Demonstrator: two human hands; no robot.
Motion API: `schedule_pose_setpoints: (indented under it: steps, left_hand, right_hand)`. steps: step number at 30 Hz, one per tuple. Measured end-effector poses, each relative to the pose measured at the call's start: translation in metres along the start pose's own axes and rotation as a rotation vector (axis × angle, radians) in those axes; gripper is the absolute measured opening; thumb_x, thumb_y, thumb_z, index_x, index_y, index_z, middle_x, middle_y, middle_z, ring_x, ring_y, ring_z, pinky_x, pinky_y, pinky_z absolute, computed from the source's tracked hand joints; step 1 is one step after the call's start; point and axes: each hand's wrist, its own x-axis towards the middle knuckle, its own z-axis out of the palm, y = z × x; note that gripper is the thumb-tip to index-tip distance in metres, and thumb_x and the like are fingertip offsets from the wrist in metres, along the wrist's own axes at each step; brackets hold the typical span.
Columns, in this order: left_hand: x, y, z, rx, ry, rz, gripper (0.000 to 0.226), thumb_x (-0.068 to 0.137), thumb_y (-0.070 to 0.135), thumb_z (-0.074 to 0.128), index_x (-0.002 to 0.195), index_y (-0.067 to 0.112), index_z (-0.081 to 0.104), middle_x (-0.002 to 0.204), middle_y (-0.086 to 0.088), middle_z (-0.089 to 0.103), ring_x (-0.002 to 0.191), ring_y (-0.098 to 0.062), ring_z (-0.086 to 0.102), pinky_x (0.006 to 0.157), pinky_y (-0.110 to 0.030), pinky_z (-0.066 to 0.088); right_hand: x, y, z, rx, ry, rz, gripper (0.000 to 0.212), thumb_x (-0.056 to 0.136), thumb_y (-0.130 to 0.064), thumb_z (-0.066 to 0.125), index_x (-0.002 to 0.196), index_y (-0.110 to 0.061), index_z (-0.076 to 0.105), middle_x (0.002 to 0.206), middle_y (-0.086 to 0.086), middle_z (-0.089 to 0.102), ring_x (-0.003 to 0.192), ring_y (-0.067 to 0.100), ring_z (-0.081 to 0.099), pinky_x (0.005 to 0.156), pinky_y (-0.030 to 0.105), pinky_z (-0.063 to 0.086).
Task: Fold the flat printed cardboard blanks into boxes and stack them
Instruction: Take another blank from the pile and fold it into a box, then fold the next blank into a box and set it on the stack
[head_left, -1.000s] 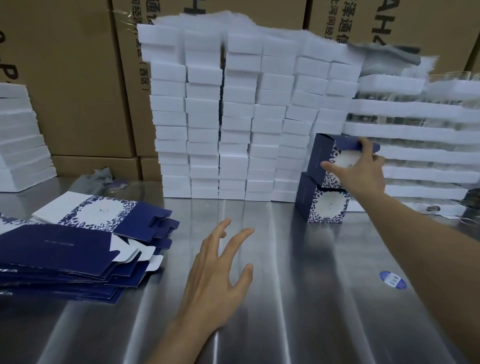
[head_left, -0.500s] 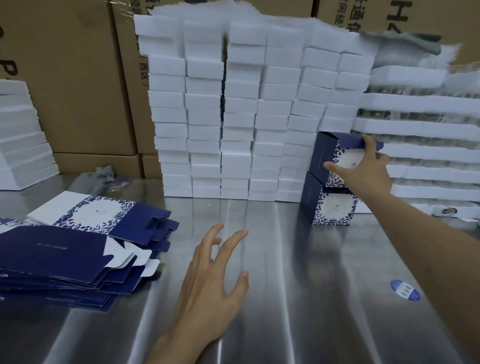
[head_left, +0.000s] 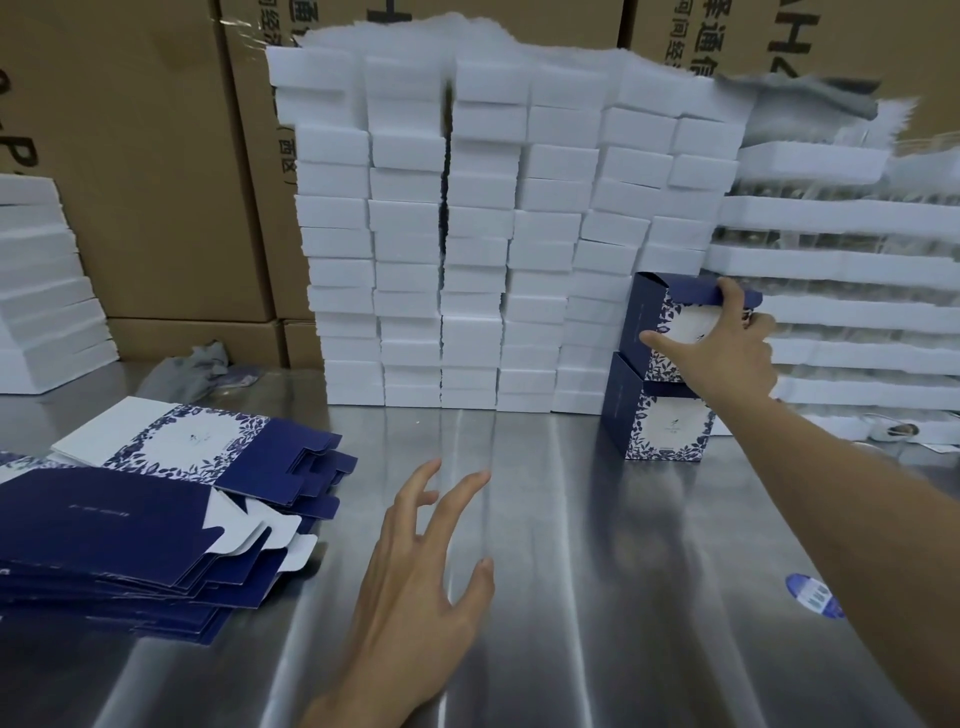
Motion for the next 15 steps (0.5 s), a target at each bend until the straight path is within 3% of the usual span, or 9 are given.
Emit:
schedule_pose_setpoints:
  steps: [15]
  left_hand:
    - [0.0006,0.001,-0.0007,-0.017,0.002,-0.028,0.081,0.092,0.029,0.072,0.146,0.071,0.028,0.16,0.037,0.005,0.141,0.007,0.029,0.089,-0.039,0.059]
  right_hand:
    - [0.0018,0.0021,0.0016,0.024,-0.013,-0.022,0.109,0.065,-0.08,0.081,0.149,-0.052,0.018,0.147,0.019,0.038,0.119,0.052,0.058,0.092,0.061,0.053]
